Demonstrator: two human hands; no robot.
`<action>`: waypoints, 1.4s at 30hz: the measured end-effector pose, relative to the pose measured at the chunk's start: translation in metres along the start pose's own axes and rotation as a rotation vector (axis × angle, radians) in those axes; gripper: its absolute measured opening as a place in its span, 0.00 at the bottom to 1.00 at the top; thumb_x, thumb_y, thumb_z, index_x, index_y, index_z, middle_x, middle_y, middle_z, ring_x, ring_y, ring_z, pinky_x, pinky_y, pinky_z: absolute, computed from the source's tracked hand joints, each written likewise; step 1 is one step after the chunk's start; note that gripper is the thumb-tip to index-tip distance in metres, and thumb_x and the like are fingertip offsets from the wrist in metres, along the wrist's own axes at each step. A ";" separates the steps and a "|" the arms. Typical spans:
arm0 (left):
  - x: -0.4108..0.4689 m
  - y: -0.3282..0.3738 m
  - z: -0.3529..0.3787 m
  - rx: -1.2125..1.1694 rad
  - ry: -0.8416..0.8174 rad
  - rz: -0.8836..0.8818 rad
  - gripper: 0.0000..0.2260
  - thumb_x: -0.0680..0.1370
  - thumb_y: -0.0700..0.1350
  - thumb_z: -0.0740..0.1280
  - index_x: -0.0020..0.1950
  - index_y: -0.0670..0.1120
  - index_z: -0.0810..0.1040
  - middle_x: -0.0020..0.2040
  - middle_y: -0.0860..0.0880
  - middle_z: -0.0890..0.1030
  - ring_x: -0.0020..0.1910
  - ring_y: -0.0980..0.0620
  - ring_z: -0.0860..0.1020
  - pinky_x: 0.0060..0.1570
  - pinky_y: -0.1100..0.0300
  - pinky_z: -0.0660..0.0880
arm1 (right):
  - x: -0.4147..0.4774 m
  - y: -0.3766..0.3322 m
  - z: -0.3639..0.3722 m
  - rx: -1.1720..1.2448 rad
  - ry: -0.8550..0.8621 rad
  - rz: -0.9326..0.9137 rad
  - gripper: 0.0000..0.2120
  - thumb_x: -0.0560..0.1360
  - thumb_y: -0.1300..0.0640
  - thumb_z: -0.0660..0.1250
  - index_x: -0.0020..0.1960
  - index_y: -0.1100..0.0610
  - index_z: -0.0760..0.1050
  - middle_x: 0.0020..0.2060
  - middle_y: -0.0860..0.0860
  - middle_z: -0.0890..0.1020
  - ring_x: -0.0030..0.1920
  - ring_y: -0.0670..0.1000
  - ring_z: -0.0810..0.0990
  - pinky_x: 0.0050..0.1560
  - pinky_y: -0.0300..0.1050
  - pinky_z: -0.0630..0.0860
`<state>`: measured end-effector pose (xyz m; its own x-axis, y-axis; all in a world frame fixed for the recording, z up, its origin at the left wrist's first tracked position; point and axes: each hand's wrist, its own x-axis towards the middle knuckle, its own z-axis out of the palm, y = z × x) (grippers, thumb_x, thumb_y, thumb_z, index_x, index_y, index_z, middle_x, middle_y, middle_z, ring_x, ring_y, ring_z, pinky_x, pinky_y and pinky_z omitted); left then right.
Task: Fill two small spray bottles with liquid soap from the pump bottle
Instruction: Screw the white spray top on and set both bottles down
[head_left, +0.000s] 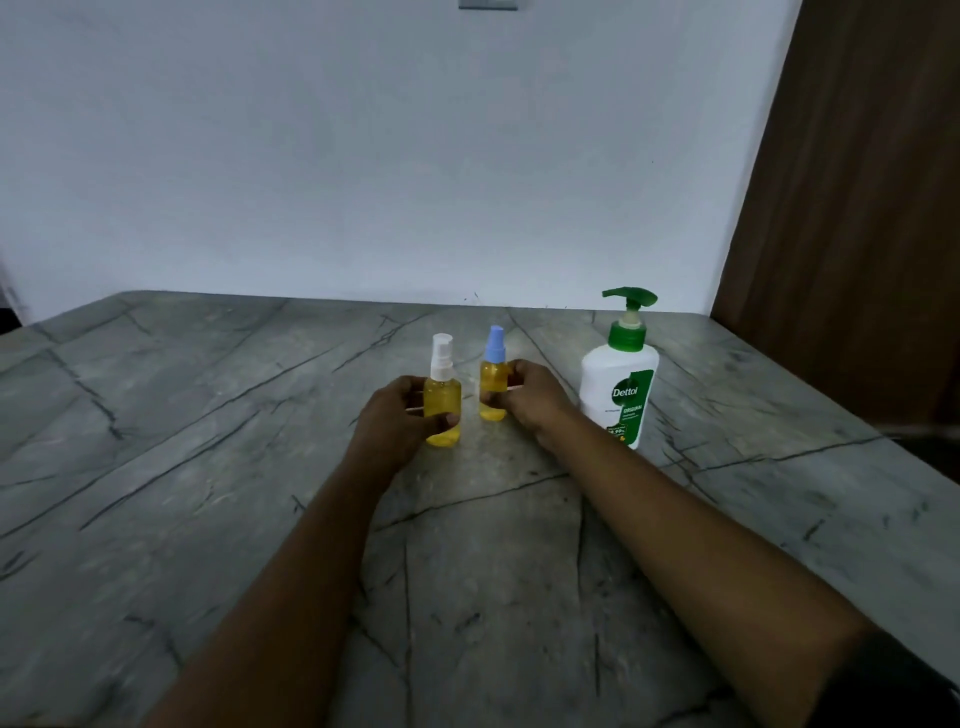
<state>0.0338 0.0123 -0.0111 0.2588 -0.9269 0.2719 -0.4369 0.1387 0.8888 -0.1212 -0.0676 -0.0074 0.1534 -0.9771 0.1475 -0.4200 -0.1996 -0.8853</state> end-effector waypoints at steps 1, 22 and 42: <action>0.000 -0.001 0.000 0.006 0.008 0.005 0.23 0.66 0.42 0.76 0.59 0.43 0.75 0.53 0.46 0.81 0.47 0.53 0.80 0.43 0.65 0.75 | -0.004 0.000 -0.001 0.008 -0.013 -0.005 0.16 0.70 0.60 0.73 0.57 0.57 0.76 0.50 0.52 0.80 0.53 0.53 0.78 0.52 0.46 0.74; 0.056 -0.014 0.014 0.166 0.067 0.104 0.22 0.65 0.43 0.77 0.57 0.43 0.77 0.52 0.45 0.82 0.47 0.51 0.80 0.49 0.58 0.75 | 0.005 0.000 0.030 -0.137 0.123 -0.178 0.16 0.73 0.59 0.71 0.59 0.61 0.72 0.55 0.56 0.80 0.55 0.54 0.78 0.54 0.46 0.74; 0.078 -0.016 0.016 0.263 0.041 0.080 0.24 0.65 0.45 0.77 0.59 0.42 0.76 0.54 0.44 0.81 0.49 0.52 0.78 0.47 0.63 0.71 | 0.037 -0.001 0.038 -0.235 0.152 -0.156 0.14 0.75 0.58 0.69 0.57 0.62 0.71 0.53 0.58 0.79 0.53 0.55 0.77 0.49 0.43 0.71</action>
<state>0.0472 -0.0683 -0.0104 0.2466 -0.9011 0.3567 -0.6648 0.1104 0.7388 -0.0815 -0.1004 -0.0178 0.1042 -0.9296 0.3534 -0.6000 -0.3422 -0.7231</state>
